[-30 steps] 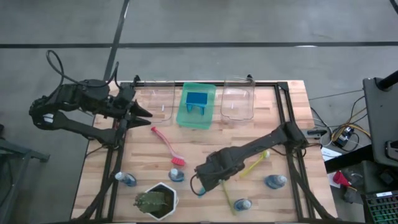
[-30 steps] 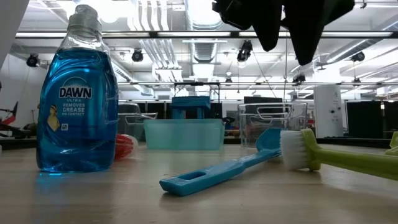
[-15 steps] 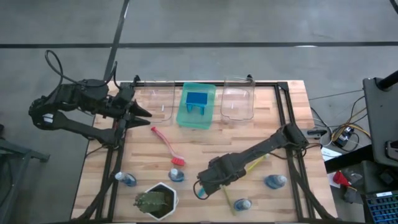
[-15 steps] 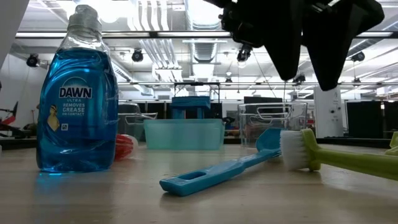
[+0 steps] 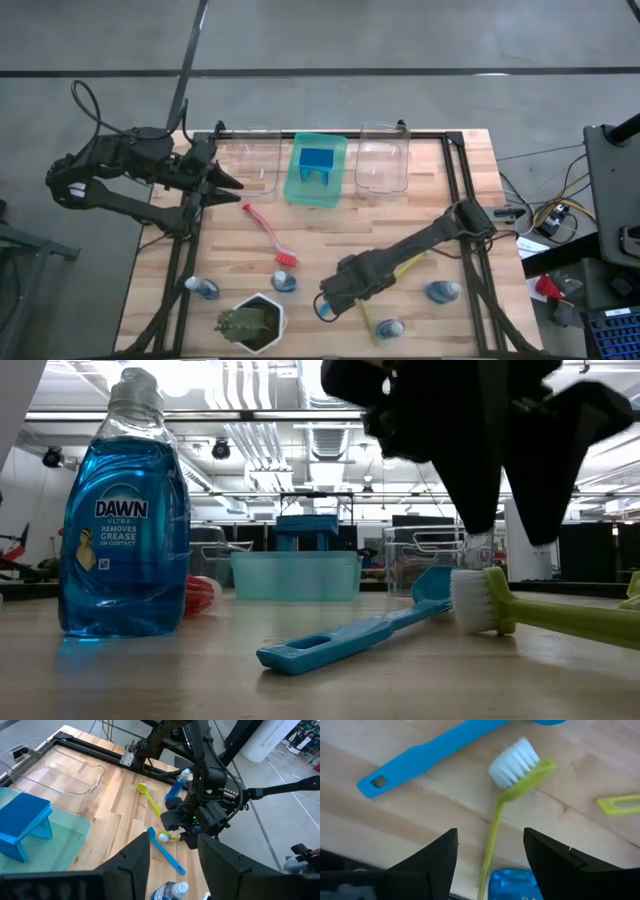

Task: Pick & Place Kitchen Sink Supplies
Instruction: Put the bottom light green dish brush into the right transparent bin

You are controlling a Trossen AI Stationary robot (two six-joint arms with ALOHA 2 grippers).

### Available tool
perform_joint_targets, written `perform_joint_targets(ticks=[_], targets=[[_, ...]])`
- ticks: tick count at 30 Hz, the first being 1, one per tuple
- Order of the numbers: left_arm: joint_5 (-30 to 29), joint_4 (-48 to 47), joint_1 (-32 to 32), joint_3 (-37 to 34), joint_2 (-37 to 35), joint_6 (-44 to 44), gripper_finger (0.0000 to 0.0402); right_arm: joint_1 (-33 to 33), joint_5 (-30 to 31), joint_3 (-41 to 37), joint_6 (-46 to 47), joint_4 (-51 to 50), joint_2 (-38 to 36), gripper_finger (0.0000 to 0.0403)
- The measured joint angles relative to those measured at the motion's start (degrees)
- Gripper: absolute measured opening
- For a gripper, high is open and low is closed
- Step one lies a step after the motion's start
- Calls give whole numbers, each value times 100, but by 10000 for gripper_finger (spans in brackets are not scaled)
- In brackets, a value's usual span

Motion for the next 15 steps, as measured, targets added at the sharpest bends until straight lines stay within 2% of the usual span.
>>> perform_joint_targets(ticks=[15], targets=[[-8, 0, -2, 0, -2, -10, 159, 9, -137, -712, 109, 748, 4, 219]])
